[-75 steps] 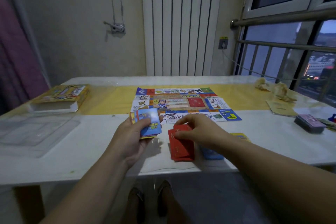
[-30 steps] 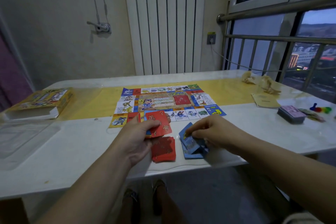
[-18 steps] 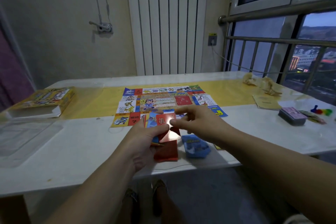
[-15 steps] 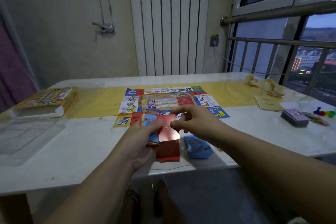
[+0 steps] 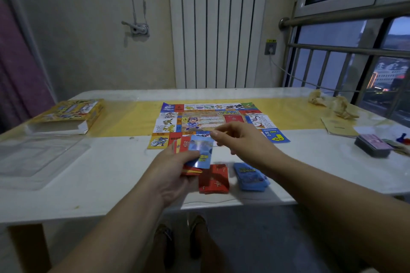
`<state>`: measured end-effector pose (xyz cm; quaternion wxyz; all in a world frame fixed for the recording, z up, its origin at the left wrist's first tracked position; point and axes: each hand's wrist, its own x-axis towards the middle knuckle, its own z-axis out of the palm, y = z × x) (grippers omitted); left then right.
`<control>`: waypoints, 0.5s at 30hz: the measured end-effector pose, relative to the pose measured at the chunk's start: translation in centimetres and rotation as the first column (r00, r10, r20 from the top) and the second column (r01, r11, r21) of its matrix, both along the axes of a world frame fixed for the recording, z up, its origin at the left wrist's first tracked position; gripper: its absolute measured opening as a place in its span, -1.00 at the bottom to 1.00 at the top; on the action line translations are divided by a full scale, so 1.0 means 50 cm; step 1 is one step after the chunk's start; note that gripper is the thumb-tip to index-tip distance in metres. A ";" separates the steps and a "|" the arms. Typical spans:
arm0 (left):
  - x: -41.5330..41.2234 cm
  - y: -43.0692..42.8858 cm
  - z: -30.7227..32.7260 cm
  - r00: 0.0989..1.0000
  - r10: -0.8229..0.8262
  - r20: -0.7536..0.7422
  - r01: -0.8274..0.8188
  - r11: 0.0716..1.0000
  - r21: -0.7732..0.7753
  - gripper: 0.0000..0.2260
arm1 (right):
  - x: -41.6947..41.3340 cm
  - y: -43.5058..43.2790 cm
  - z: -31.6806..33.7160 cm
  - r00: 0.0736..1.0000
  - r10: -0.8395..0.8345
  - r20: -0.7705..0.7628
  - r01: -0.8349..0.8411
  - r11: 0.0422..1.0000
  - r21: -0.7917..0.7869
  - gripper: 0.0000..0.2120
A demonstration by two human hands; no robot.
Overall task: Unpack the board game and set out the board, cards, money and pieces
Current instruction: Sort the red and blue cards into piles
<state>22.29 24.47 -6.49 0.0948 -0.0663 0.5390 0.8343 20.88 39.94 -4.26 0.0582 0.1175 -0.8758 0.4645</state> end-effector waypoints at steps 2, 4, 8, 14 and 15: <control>0.002 0.015 -0.005 0.999 -0.038 -0.019 0.036 0.997 -0.065 -0.77 | -0.001 0.006 0.011 0.999 0.020 0.025 -0.020 1.000 -0.003 -0.69; 0.000 0.026 -0.004 0.999 -0.034 -0.019 0.033 0.997 -0.067 -0.79 | -0.003 0.015 0.015 0.999 0.030 0.010 -0.031 0.998 0.048 -0.73; -0.011 0.032 0.008 0.998 0.032 0.046 -0.037 0.992 0.118 -0.90 | -0.004 0.038 0.014 0.993 0.031 0.116 -0.015 0.991 -0.134 -0.69; -0.012 0.050 -0.004 0.994 -0.042 -0.097 0.035 0.997 -0.068 -0.86 | 0.040 0.060 0.023 0.972 0.110 0.210 -0.158 0.960 0.232 -0.52; -0.013 0.056 -0.006 0.993 -0.053 -0.105 0.044 0.995 -0.084 -0.85 | 0.048 0.057 0.023 0.979 0.126 0.158 -0.172 0.931 0.322 -0.53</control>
